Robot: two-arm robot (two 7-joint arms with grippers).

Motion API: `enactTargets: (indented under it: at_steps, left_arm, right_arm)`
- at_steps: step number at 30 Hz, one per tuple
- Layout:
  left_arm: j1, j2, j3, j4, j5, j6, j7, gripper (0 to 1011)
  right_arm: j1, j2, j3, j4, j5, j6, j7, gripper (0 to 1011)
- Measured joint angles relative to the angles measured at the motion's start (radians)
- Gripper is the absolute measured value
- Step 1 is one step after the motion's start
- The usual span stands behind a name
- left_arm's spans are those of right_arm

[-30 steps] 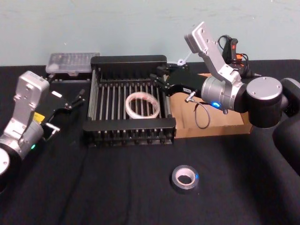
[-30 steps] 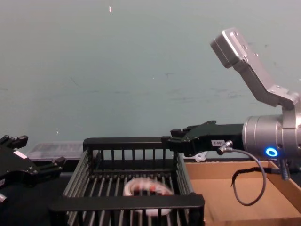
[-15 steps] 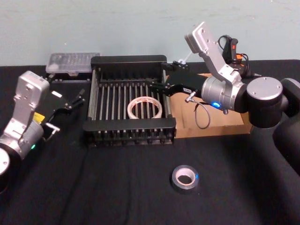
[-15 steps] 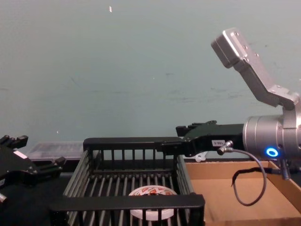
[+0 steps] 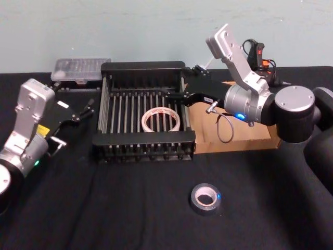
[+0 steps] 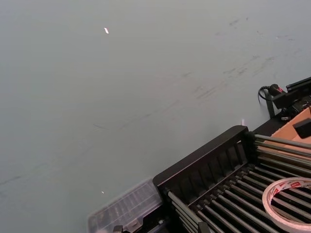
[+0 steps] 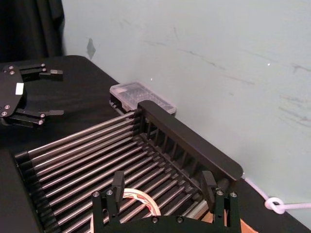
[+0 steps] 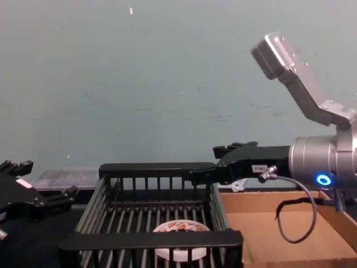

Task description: Pick up the white tape and place it into the black box , Pick up the silver tape and place it into the brown box.

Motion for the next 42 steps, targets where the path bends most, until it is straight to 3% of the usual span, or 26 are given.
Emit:
enactTargets:
  at_steps: [12,24,33,42]
  left_arm:
    - [0.000,0.000,0.000,0.000,0.000,0.000,0.000,1001]
    - [0.000,0.000,0.000,0.000,0.000,0.000,0.000,1001]
    - [0.000,0.000,0.000,0.000,0.000,0.000,0.000,1001]
    - [0.000,0.000,0.000,0.000,0.000,0.000,0.000,1002]
  right_arm:
    - [-0.057,0.041,0.045,-0.112,0.010,0.050,-0.030,1002]
    - [-0.191,0.150,0.109,-0.334,0.054,0.165,-0.059,1003]
    - [-0.316,0.261,0.158,-0.506,0.099,0.227,-0.062,1003]
    - [-0.394,0.331,0.173,-0.598,0.138,0.258,-0.050,1002]
